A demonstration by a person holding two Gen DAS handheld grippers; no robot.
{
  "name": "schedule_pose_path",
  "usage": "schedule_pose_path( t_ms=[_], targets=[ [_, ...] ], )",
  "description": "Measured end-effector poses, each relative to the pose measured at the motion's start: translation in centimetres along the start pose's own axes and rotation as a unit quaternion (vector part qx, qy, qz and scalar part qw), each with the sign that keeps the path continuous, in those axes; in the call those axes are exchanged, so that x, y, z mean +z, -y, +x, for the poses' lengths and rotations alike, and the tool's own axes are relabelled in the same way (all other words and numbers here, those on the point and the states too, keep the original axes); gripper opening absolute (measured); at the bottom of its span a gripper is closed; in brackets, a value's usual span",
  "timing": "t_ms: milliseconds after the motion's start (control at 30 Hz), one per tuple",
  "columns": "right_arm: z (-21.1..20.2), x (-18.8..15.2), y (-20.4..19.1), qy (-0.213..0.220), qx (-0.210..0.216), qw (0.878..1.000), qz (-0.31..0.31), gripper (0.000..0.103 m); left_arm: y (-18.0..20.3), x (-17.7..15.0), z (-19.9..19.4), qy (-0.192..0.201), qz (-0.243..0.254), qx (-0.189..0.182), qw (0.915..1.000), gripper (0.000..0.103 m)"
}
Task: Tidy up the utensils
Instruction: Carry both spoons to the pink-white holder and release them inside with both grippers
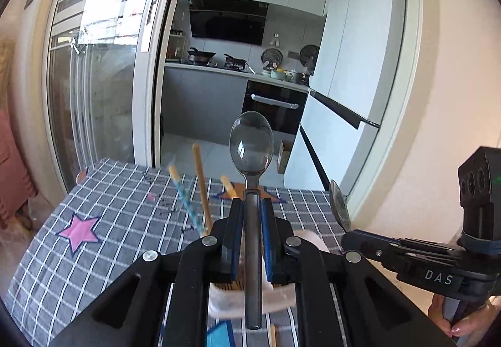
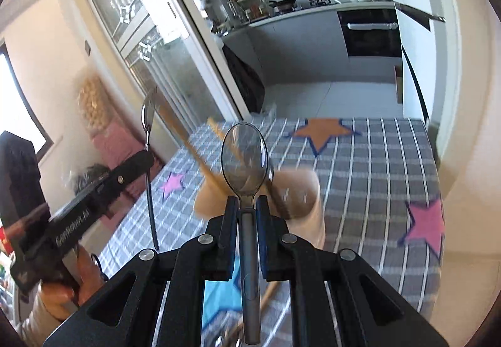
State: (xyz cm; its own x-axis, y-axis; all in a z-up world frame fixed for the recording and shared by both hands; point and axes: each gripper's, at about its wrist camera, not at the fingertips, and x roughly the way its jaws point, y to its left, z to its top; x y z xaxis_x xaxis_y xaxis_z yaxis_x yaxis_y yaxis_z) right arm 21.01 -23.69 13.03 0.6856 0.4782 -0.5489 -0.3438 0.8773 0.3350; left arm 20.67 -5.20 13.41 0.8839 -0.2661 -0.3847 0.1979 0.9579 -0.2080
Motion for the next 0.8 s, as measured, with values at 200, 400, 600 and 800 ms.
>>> schedule_pose_path(
  t_ms=[200, 400, 600, 800],
  targets=[
    [3.2, 3.1, 0.6, 0.035, -0.005, 0.999, -0.004, 0.013, 0.1, 0.5, 3.2, 0.021, 0.001, 0.015, 0.9997, 0.042],
    [5.7, 3.9, 0.4, 0.081, -0.018, 0.996, -0.044, 0.013, -0.2, -0.5, 4.8, 0.049, -0.011, 0.032, 0.9982, 0.042],
    [7.5, 2.3, 0.4, 0.115, -0.039, 0.99, -0.078, 0.013, 0.8, -2.7, 5.1, 0.075, 0.013, 0.052, 0.9957, 0.042],
    [8.0, 0.5, 0.3, 0.125, -0.044, 0.985, -0.108, 0.013, 1.3, -4.2, 5.3, 0.084, 0.032, 0.066, 0.9938, 0.042]
  ],
)
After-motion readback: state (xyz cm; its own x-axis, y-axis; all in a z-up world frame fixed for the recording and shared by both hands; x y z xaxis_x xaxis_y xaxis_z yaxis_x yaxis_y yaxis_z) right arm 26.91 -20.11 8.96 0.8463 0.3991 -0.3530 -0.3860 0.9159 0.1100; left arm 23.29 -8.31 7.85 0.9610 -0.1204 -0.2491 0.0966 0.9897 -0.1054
